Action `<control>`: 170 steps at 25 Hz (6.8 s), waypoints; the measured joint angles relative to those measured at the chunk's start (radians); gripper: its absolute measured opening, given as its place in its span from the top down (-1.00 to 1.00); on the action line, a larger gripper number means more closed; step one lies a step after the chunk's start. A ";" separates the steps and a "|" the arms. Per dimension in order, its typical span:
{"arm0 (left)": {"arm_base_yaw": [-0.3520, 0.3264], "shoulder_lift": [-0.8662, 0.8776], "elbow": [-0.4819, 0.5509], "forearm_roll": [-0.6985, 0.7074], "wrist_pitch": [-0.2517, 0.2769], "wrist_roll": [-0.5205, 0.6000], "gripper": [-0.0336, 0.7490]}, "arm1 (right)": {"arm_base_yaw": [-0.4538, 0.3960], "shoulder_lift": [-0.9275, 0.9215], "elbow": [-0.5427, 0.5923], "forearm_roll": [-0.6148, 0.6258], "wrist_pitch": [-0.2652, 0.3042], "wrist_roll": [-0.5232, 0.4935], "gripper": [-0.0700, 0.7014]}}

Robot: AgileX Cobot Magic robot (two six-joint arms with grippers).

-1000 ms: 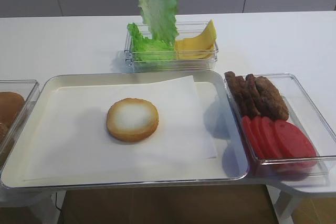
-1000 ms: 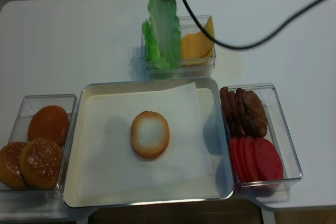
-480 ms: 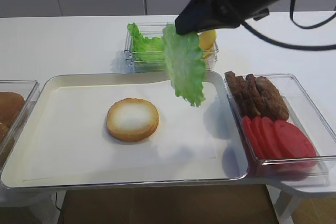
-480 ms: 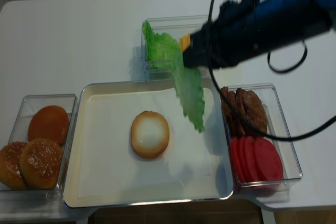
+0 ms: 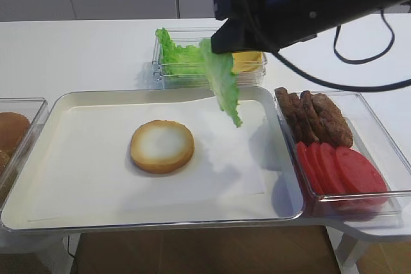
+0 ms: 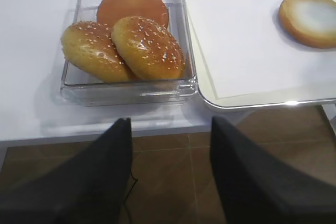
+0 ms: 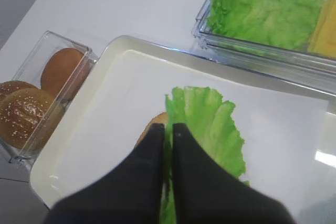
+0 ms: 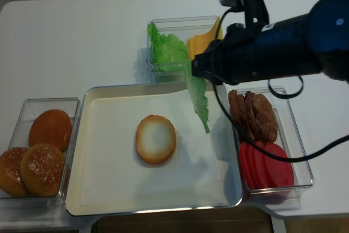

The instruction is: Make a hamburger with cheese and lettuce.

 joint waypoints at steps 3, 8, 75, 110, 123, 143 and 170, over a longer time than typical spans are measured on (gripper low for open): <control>0.000 0.000 0.000 0.000 0.000 0.000 -0.01 | 0.046 0.037 0.000 0.007 -0.059 -0.022 0.77; 0.000 0.000 0.000 0.000 0.000 0.000 -0.01 | 0.078 0.090 0.000 0.014 -0.162 -0.049 0.77; 0.000 0.000 0.000 0.000 -0.001 0.000 -0.01 | 0.186 0.256 0.001 0.438 -0.190 -0.338 0.29; 0.000 0.000 0.000 0.000 -0.001 0.000 -0.01 | -0.182 0.093 0.001 -0.481 -0.030 0.320 -0.23; 0.000 0.000 0.000 0.000 -0.001 0.000 -0.01 | -0.321 -0.020 0.002 -0.930 0.235 0.709 -0.23; 0.000 0.000 0.000 0.000 -0.001 0.000 -0.01 | -0.321 -0.516 0.129 -0.950 0.502 0.733 -0.23; 0.000 0.000 0.000 0.000 -0.001 0.000 -0.01 | -0.321 -1.345 0.367 -0.929 0.711 0.711 -0.23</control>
